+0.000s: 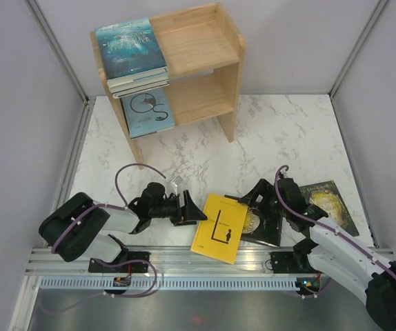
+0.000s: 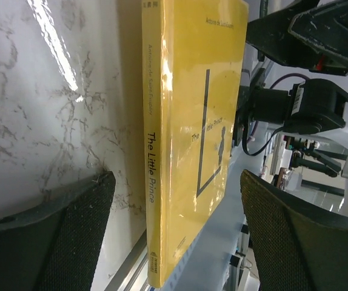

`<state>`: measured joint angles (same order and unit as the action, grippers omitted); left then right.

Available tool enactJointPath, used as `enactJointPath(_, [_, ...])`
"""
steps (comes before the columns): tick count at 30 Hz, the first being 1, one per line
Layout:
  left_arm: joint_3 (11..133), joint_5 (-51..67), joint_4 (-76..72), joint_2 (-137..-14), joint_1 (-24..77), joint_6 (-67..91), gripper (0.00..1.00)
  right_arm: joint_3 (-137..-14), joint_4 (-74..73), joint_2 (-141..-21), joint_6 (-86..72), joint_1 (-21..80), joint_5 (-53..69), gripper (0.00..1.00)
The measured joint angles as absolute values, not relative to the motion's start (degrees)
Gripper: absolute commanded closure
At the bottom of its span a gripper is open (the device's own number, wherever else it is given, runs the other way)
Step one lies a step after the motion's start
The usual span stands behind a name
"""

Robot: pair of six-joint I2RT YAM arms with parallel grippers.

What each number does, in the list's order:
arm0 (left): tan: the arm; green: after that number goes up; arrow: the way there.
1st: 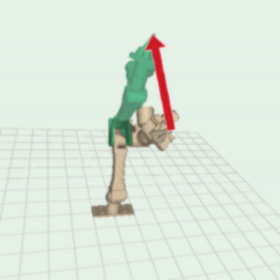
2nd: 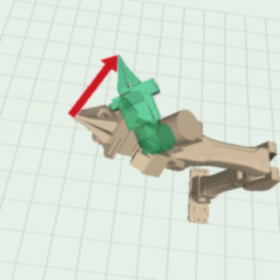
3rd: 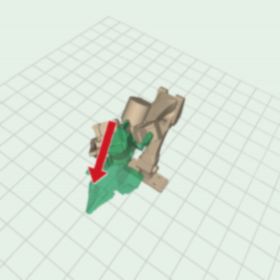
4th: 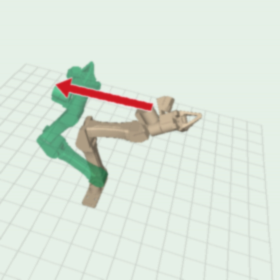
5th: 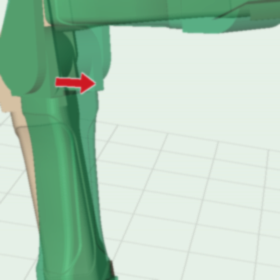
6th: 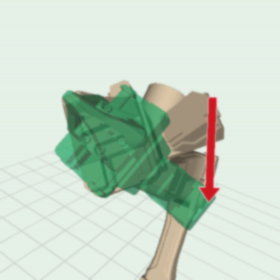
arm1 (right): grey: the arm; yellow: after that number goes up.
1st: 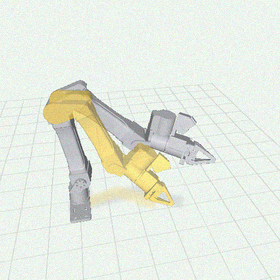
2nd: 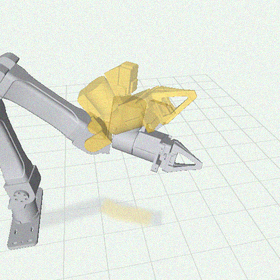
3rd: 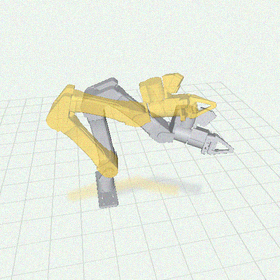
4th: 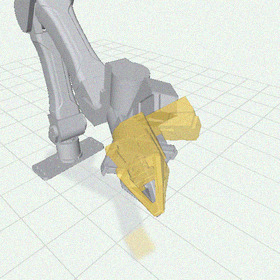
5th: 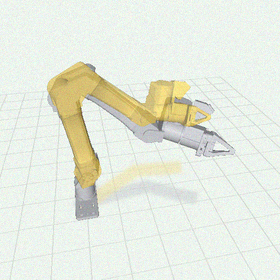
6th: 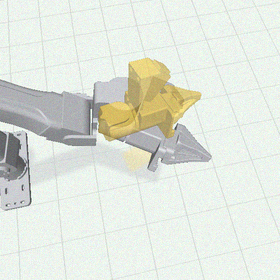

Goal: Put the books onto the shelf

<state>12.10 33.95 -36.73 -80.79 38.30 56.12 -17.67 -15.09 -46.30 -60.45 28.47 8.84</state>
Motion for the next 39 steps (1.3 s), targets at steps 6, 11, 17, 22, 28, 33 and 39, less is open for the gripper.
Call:
enactJointPath(6, [8.6, 35.3, -46.1, -84.3, 40.3, 58.1, 0.22, -17.3, -11.9, -48.1, -61.3, 28.5, 10.7, 0.10])
enactJointPath(11, [7.0, 36.6, -52.6, -89.0, 43.1, 59.8, 0.39, -17.0, -8.5, -50.2, -62.0, 28.5, 11.7, 0.10])
enactJointPath(17, [6.2, 39.3, -68.3, -102.7, 45.2, 65.4, 0.77, -16.4, -6.2, -51.0, -62.4, 28.5, 12.3, 0.11])
enactJointPath(22, [5.7, 43.7, -85.4, -115.3, 45.5, 72.0, 0.98, -15.8, -5.8, -50.1, -62.5, 28.5, 12.3, 0.11])
enactJointPath(28, [5.6, 43.9, -87.7, -116.3, 45.5, 74.4, 0.98, -15.7, -8.8, -47.3, -61.7, 28.5, 12.1, 0.09])
enactJointPath(33, [4.0, 41.6, -83.0, -107.1, 45.8, 76.3, 0.98, -18.0, -12.4, -44.1, -59.9, 28.5, 12.1, 0.04])
enactJointPath(39, [5.5, 37.1, -60.6, -84.9, 45.2, 75.1, 0.98, -24.4, -13.0, -42.7, -57.5, 28.5, 12.8, 0.02])
